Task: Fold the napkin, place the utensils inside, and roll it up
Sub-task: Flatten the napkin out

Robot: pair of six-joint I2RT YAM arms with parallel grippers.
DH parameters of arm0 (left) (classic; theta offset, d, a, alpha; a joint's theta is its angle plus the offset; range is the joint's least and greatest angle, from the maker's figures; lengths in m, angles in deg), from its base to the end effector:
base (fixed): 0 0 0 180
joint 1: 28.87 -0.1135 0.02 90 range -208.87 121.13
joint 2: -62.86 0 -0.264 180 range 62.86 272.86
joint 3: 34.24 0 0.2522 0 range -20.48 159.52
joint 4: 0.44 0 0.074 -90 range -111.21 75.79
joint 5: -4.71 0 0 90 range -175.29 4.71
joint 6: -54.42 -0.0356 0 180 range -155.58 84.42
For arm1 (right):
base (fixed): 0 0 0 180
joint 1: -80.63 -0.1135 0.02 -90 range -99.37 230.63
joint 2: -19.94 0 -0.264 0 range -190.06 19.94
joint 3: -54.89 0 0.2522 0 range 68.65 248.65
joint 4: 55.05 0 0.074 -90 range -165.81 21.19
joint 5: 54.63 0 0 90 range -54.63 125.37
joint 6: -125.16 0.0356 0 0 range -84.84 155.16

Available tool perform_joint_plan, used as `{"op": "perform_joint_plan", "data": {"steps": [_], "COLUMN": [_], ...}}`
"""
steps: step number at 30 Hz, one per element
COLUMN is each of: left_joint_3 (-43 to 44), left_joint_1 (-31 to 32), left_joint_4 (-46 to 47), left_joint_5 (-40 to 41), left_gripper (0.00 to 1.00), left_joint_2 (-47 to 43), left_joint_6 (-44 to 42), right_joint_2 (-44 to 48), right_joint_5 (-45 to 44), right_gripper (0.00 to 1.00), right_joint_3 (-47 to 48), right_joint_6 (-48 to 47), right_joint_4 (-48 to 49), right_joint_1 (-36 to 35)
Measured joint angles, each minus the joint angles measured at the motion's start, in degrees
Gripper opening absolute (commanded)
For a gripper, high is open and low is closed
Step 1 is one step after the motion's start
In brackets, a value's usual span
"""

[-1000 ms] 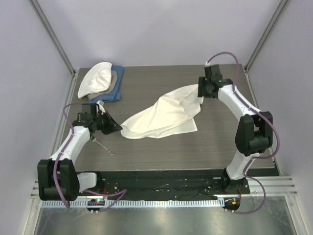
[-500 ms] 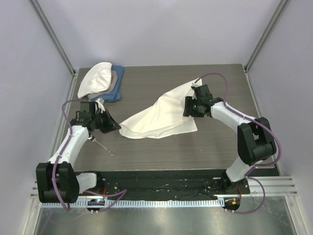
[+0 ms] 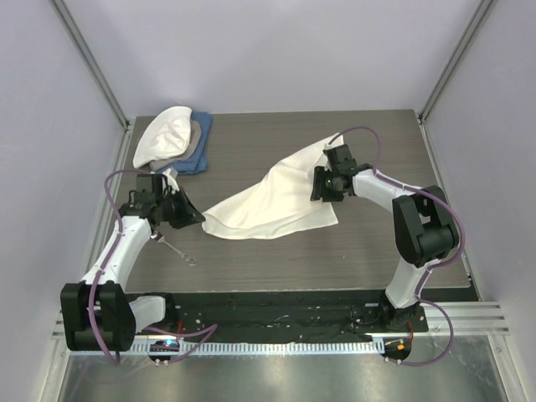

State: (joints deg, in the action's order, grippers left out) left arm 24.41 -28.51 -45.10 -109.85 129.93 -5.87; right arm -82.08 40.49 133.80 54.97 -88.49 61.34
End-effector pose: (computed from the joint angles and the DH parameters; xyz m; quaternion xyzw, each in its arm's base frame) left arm 0.2304 -0.0162 0.2347 -0.1697 0.9137 -0.2751 0.2465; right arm 0.3456 0.1243 0.1814 -0.0085 0.9568 0.1365 0.2566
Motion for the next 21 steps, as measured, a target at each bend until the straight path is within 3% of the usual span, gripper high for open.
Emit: {"op": "perform_joint_plan", "data": {"steps": [4,7,8,11,21], "left_joint_3": [0.00,0.00,0.00,0.00,6.32], "left_joint_1": [0.00,0.00,0.00,0.00,0.42], "left_joint_4": [-0.26,-0.28,-0.28,-0.28,-1.60], "left_joint_5": [0.07,0.09,0.09,0.20,5.20], "left_gripper": [0.00,0.00,0.00,0.00,0.00], "left_joint_2": [0.00,0.00,0.00,0.00,-0.02], "left_joint_6": [-0.17,-0.20,-0.20,-0.22,-0.42], "right_joint_2": [-0.13,-0.59,-0.79,-1.16,4.00], "right_joint_5": [0.81,1.53,1.84,2.97,4.70], "right_gripper": [0.47,0.28,0.14,0.01,0.01], "right_joint_3": [0.00,0.00,0.00,-0.02,3.32], "right_joint_6": [0.22,0.57,0.68,1.27,1.33], "right_joint_4": [0.00,0.00,0.04,0.09,-2.25], "right_joint_1": [-0.22,-0.57,-0.66,-0.85,-0.85]}}
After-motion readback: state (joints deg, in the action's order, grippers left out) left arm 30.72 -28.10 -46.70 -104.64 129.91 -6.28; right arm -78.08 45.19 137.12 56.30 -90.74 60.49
